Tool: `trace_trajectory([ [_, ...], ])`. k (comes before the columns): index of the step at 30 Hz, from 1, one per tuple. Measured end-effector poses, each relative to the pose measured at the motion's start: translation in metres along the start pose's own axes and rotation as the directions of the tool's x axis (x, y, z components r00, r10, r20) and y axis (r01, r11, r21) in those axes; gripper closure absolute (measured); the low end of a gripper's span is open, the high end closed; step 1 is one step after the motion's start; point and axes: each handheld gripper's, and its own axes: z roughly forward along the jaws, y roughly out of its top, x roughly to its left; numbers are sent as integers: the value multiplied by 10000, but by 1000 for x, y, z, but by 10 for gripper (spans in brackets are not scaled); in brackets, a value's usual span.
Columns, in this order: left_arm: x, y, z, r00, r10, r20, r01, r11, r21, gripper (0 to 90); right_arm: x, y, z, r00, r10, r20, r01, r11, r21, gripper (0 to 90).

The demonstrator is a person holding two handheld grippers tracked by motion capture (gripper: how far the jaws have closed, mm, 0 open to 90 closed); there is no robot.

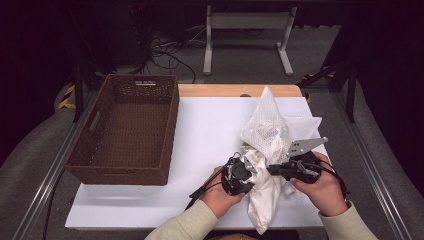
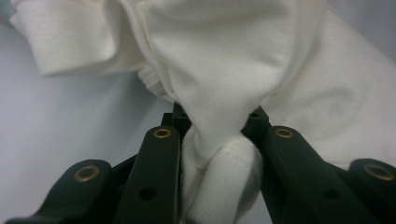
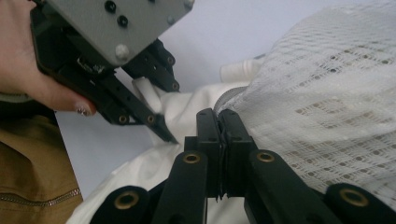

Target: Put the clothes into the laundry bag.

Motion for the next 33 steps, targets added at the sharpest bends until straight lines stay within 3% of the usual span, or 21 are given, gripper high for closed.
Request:
trace_trajectory([
  [9, -19, 14, 7, 9982, 191, 562, -146, 9967, -794, 749, 10, 6, -5, 9987, -454, 219, 451, 9988, 164, 885],
  [15, -22, 23, 8, 9990, 365, 252, -339, 9945, -993, 749, 12, 4, -9, 9982, -534, 286, 526, 9982, 277, 886],
  [18, -13, 28, 14, 9994, -311, 123, 325, 9897, -1394, 748, 12, 0, -11, 9981, -546, 302, 535, 9979, 356, 886],
  [20, -7, 30, 16, 9988, -486, 79, 492, 9877, -1485, 748, 13, -3, -11, 9978, -604, 262, 592, 9972, 462, 886],
  [21, -3, 30, 18, 9960, -890, 80, 892, 9828, -1618, 748, 13, -3, -10, 9978, -616, 233, 604, 9969, 502, 886],
  [25, 9, 30, 26, 9899, -1420, -12, 1398, 9761, -1666, 748, 13, -7, -4, 9976, -682, 119, 670, 9946, 795, 886],
  [31, 20, 29, 28, 9852, -1714, -79, 1676, 9710, -1708, 742, 9, -15, -1, 9986, -519, -40, 520, 9926, 1100, 886],
  [33, 20, 28, 28, 9877, -1562, 98, 1556, 9738, -1659, 731, 7, -20, -1, 9992, -388, -64, 393, 9923, 1178, 886],
])
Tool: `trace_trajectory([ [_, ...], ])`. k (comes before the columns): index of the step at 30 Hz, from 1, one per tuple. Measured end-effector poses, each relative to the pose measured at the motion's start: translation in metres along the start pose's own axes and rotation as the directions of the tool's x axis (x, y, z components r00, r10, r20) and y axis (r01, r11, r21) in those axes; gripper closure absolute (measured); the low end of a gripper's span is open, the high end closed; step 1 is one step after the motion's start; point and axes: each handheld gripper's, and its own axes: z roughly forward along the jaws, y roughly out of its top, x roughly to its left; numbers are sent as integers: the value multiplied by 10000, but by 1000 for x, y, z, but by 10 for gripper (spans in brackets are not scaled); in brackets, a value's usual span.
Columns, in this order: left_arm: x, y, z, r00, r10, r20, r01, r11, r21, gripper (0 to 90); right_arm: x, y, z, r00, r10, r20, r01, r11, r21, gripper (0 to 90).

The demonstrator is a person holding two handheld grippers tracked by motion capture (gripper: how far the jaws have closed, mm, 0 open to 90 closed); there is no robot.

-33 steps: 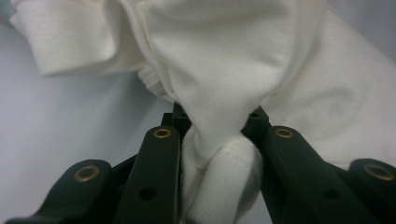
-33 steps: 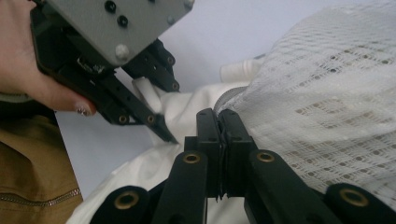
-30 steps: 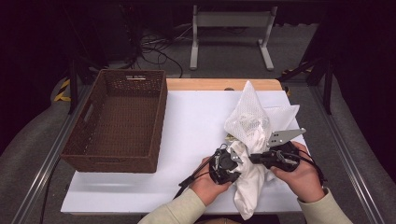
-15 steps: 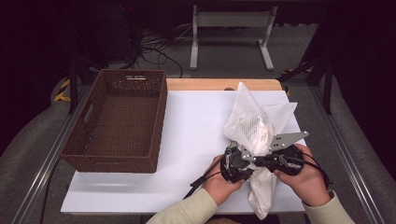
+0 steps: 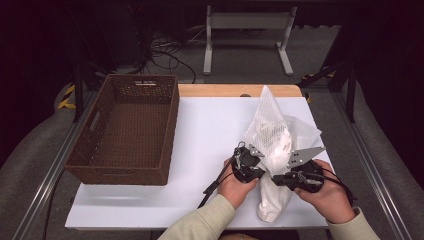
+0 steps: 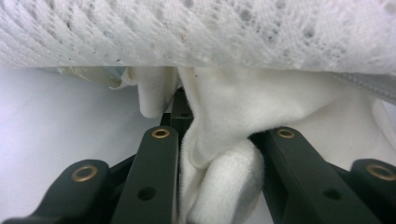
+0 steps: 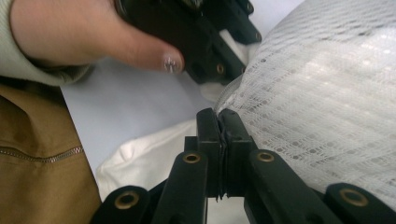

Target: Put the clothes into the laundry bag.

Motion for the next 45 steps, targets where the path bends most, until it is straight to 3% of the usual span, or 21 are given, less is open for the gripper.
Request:
trace_trajectory([
  [6, -1, -4, -19, 9969, 719, 330, -742, 9945, 744, 598, -7, -8, -3, 9993, 343, -131, -345, 9993, -156, 884],
  [8, -1, -6, -28, 9955, 884, 356, -909, 9928, 776, 532, -9, -9, -4, 9990, 421, -145, -424, 9989, -218, 884],
  [12, 4, -8, -46, 9924, 1108, 528, -1136, 9922, 523, 451, -10, -10, -5, 9987, 483, -156, -488, 9984, -300, 882],
  [17, 11, -9, -67, 9901, 1256, 635, -1265, 9919, 118, 440, -11, -10, -7, 9984, 551, -141, -557, 9977, -395, 881],
  [22, 25, -11, -82, 9943, 963, 457, -951, 9951, -264, 450, -13, -12, -9, 9980, 608, -148, -614, 9971, -439, 881],
  [23, 29, -11, -83, 9966, 795, 237, -786, 9963, -355, 453, -14, -12, -9, 9979, 629, -145, -635, 9969, -453, 880],
  [25, 31, -11, -83, 9972, 750, 47, -747, 9966, -356, 485, -14, -12, -9, 9978, 655, -141, -661, 9967, -476, 880],
  [27, 41, -10, -80, 9978, 489, -449, -504, 9982, -334, 506, -14, -12, -10, 9976, 689, -122, -694, 9962, -518, 880],
  [29, 48, -9, -75, 9951, 477, -866, -506, 9982, -317, 523, -14, -12, -10, 9975, 704, -87, -708, 9960, -550, 880],
  [34, 58, -6, -61, 9874, 624, -1457, -691, 9967, -417, 510, -15, -13, -11, 9970, 775, -88, -779, 9949, -634, 880],
  [36, 60, 0, -56, 9830, 754, -1675, -763, 9971, 11, 491, -15, -13, -13, 9968, 802, -16, -801, 9940, -743, 879],
  [45, 64, 17, -26, 9736, 1286, -1888, -1177, 9907, 679, 476, -16, -15, -18, 9959, 895, 102, -881, 9909, -1016, 877],
])
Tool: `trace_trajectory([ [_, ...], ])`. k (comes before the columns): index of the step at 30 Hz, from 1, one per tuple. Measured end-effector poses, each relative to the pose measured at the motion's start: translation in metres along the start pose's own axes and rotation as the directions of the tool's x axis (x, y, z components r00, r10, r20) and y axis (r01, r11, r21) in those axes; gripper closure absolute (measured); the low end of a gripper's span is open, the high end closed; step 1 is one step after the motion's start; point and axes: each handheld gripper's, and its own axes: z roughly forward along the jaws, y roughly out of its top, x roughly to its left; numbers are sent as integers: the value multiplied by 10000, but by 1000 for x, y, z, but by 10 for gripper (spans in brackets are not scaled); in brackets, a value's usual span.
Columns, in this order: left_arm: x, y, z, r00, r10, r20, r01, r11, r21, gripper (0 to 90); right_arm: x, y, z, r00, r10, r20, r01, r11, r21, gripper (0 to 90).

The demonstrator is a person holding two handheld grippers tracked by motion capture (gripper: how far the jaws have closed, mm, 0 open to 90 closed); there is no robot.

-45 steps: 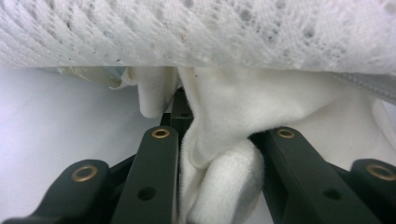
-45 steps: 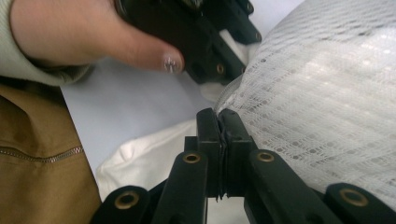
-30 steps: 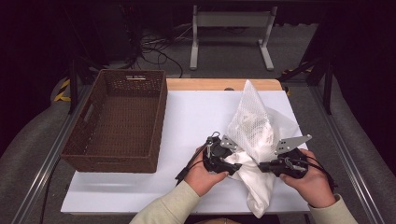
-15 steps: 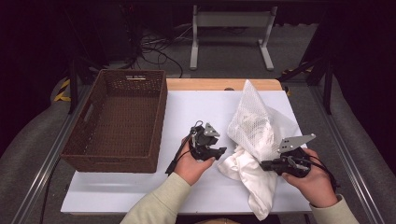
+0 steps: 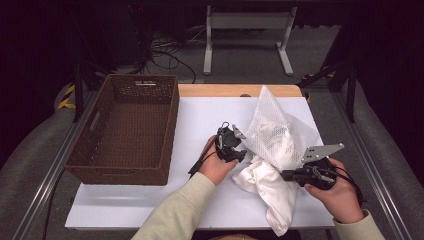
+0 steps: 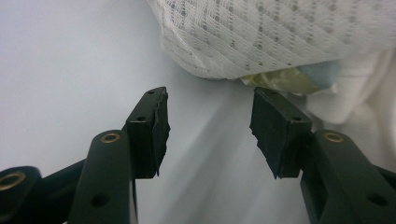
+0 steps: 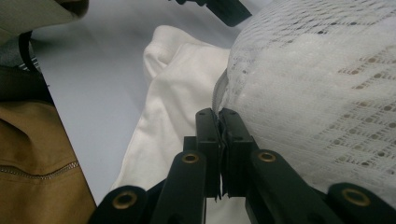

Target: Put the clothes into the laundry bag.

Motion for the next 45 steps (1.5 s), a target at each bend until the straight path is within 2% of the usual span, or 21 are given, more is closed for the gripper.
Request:
trace_trajectory([
  [1, -1, 2, 6, 9998, 188, -42, -188, 9998, 10, 479, 0, 0, 0, 10000, 25, 3, -25, 10000, -23, 877],
  [5, -2, 7, 15, 9973, 716, -149, -717, 9974, -50, 508, -2, -1, 1, 10000, 56, -50, -56, 10000, -75, 876],
  [9, -1, 7, 19, 9973, 736, -34, -736, 9970, -218, 526, -2, -1, 2, 9999, 93, -39, -93, 9999, -133, 874],
  [12, 0, 7, 21, 9945, 990, 351, -973, 9942, -460, 642, -2, -2, 3, 9999, 132, 72, -131, 9996, -232, 857],
  [15, 0, 9, 18, 9921, 1126, 545, -1100, 9927, -485, 826, -2, -3, 0, 9996, 197, 213, -190, 9992, -348, 827],
  [17, 0, 11, 15, 9918, 1119, 617, -1094, 9931, -426, 882, -2, -4, -3, 9989, 217, 426, -200, 9990, -405, 774],
  [21, -1, 10, 3, 9905, 1048, 892, -1036, 9945, -179, 892, 0, -9, -10, 9952, 394, 897, -336, 9973, -654, 669],
  [24, -2, 8, -5, 9895, 1119, 915, -1106, 9937, -199, 893, 5, -17, -19, 9918, 590, 1137, -502, 9956, -787, 663],
  [27, -5, 4, -19, 9877, 1170, 1037, -1163, 9931, -125, 893, 12, -23, -26, 9921, 641, 1076, -557, 9953, -792, 680],
  [31, -8, -2, -30, 9854, 1278, 1126, -1270, 9918, -137, 893, 24, -28, -27, 9955, 601, 733, -559, 9968, -575, 708],
  [35, -11, -7, -39, 9845, 1274, 1204, -1271, 9918, -94, 894, 31, -30, -19, 9981, 473, 385, -464, 9987, -223, 728],
  [37, -13, -12, -47, 9831, 1269, 1322, -1267, 9919, -101, 893, 36, -31, -5, 9990, 448, 53, -448, 9990, 55, 718],
  [39, -14, -14, -50, 9832, 1223, 1358, -1217, 9925, -127, 893, 36, -31, 0, 9989, 468, -16, -468, 9988, 128, 701],
  [42, -18, -19, -60, 9803, 1251, 1530, -1250, 9921, -106, 894, 36, -30, 15, 9986, 525, 0, -524, 9983, 254, 651],
  [45, -22, -23, -67, 9779, 1360, 1589, -1362, 9906, -100, 894, 34, -29, 27, 9981, 535, 309, -540, 9984, 157, 613],
])
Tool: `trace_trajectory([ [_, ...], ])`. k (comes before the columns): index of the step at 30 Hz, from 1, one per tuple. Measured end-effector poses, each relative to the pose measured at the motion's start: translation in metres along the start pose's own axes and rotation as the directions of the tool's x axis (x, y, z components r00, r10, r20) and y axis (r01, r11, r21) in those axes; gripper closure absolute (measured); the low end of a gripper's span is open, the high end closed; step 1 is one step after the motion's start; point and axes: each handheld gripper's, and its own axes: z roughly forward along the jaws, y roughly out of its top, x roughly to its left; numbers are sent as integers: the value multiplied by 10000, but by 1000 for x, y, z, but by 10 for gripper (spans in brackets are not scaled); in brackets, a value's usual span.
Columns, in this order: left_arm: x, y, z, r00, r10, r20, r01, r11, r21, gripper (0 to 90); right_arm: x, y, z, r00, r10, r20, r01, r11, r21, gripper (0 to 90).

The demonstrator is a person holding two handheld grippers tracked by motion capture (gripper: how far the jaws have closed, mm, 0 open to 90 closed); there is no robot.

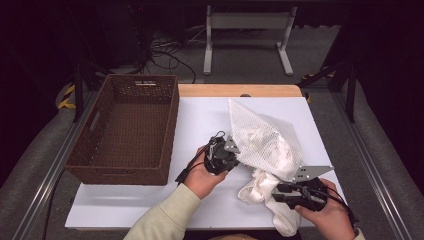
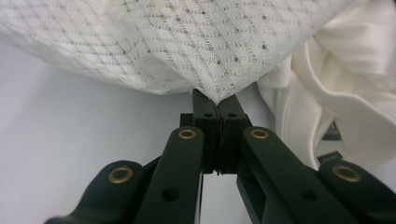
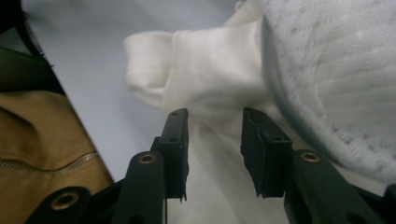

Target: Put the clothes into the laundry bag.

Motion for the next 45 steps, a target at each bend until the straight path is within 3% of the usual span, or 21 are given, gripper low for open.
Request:
trace_trajectory([
  [10, 7, -11, -6, 9991, -423, 27, 424, 9990, -171, 893, -12, 13, 3, 9966, -31, 821, 76, 9985, -545, 672],
  [14, 10, -12, -8, 9982, -592, -27, 591, 9979, -283, 893, -20, 18, 4, 9907, -77, 1359, 181, 9970, -751, 722],
  [17, 16, -16, -9, 9946, -1023, -190, 1016, 9943, -334, 893, -29, 23, 5, 9830, 21, 1833, 178, 9941, -1071, 732],
  [21, 22, -20, -11, 9913, -1283, -281, 1273, 9912, -354, 893, -41, 24, 8, 9762, 266, 2151, 7, 9920, -1261, 739],
  [26, 28, -27, -9, 9854, -1668, -355, 1654, 9855, -378, 892, -45, 27, 9, 9735, 350, 2262, -42, 9908, -1353, 732],
  [30, 24, -29, -4, 9850, -1629, -578, 1620, 9866, -184, 859, -41, 30, 14, 9752, 206, 2203, 68, 9924, -1229, 723],
  [35, 8, -35, -9, 9828, -1621, -888, 1623, 9867, -48, 778, -43, 30, 14, 9790, 293, 2019, -32, 9917, -1284, 722],
  [38, -1, -39, -14, 9849, -1603, -656, 1606, 9870, -3, 782, -43, 30, 15, 9791, 287, 2015, -28, 9918, -1279, 722],
  [39, -9, -41, -15, 9879, -1524, -274, 1524, 9883, -13, 790, -43, 31, 15, 9791, 289, 2012, -31, 9918, -1277, 722],
  [40, -9, -41, -15, 9879, -1524, -274, 1524, 9883, -13, 791, -43, 31, 15, 9791, 289, 2012, -31, 9918, -1277, 722],
  [41, -16, -40, -11, 9906, -1358, 165, 1357, 9907, 59, 791, -43, 31, 15, 9793, 318, 1999, -61, 9917, -1281, 722],
  [45, -19, -34, 1, 9921, -1195, 386, 1192, 9928, 88, 773, -43, 32, 16, 9800, 330, 1964, -73, 9915, -1302, 722],
])
